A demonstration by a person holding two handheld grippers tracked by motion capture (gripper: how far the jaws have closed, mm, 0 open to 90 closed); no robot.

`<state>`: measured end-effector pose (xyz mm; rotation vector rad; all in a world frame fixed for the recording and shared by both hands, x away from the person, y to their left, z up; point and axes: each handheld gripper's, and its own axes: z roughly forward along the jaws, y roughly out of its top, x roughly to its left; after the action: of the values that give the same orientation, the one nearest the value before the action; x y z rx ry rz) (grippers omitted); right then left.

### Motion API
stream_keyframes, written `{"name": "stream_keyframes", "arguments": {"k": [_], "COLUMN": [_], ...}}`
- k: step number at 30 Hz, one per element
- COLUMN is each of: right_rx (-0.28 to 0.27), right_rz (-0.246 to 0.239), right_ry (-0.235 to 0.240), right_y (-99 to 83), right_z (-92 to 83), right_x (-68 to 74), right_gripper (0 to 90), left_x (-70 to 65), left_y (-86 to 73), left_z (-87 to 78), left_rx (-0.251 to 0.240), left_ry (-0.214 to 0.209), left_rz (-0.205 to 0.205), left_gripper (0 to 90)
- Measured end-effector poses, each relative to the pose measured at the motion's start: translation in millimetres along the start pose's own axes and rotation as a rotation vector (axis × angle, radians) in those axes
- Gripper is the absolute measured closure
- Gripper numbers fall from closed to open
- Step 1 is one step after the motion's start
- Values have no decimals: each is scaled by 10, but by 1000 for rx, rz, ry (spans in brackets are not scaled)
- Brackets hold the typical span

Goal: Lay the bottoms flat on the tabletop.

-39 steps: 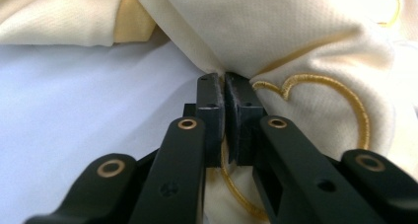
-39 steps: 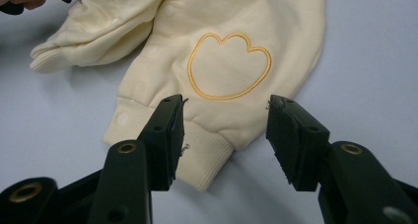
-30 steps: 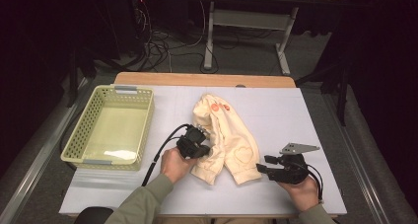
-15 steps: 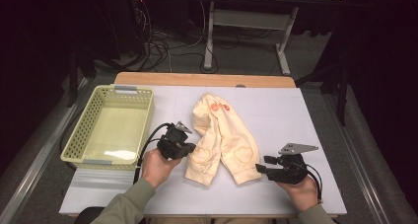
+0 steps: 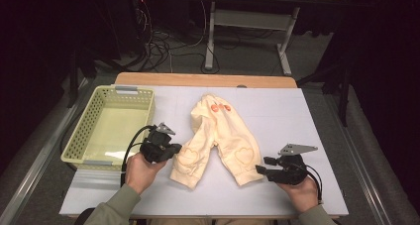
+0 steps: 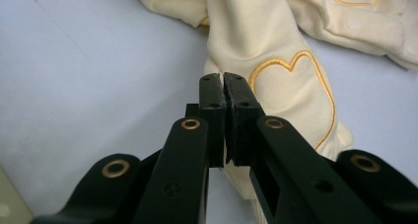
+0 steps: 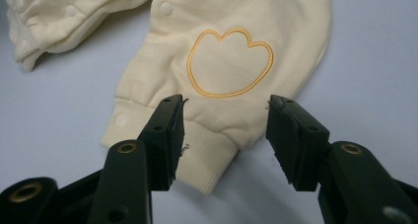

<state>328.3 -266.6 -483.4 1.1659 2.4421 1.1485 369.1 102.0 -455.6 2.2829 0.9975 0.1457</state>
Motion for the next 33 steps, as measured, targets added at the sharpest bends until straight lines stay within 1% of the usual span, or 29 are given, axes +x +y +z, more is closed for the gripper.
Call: {"name": "stream_keyframes", "arguments": {"k": [3,5,6,7,8,9,11,13,15,19,20,22,24,27,30,33], "right_rx": [5,4,3,3,3,4,8,11,12,14,13,12,11,11,13,13], "right_rz": [3,-2,-1,-2,-2,-2,-1,-1,-5,-5,-3,1,0,3,-1,2], "right_ry": [0,1,2,2,2,2,2,3,3,1,2,4,1,2,6,6], "right_y": [2,2,2,2,2,2,3,4,8,6,6,5,4,5,5,4], "right_z": [7,12,12,11,11,13,18,28,37,43,42,38,35,33,37,33], "right_x": [7,6,7,8,8,9,11,15,16,16,15,10,3,2,3,7], "right_gripper": [492,492,491,491,491,491,491,491,491,491,491,489,487,487,486,487], "left_x": [20,32,44,53,53,68,109,141,156,139,139,146,158,172,198,219], "left_y": [-37,-75,-109,-135,-135,-159,-210,-240,-244,-188,-173,-141,-113,-82,-23,58], "left_z": [-115,-168,-202,-218,-218,-234,-243,-227,-193,-121,-104,-69,-43,-13,43,96], "left_rx": [-25,-28,-26,-29,-29,-27,-22,-12,-9,-13,-13,-11,-16,-12,7,15], "left_ry": [5,11,22,31,31,35,39,36,33,25,21,22,17,26,41,51], "left_rz": [-10,-10,-11,-14,-14,-16,-31,-45,-47,-35,-37,-36,-49,-54,-65,-73], "left_gripper": [846,835,834,812,790,790,763,734,717,681,680,644,617,593,546,543]}}
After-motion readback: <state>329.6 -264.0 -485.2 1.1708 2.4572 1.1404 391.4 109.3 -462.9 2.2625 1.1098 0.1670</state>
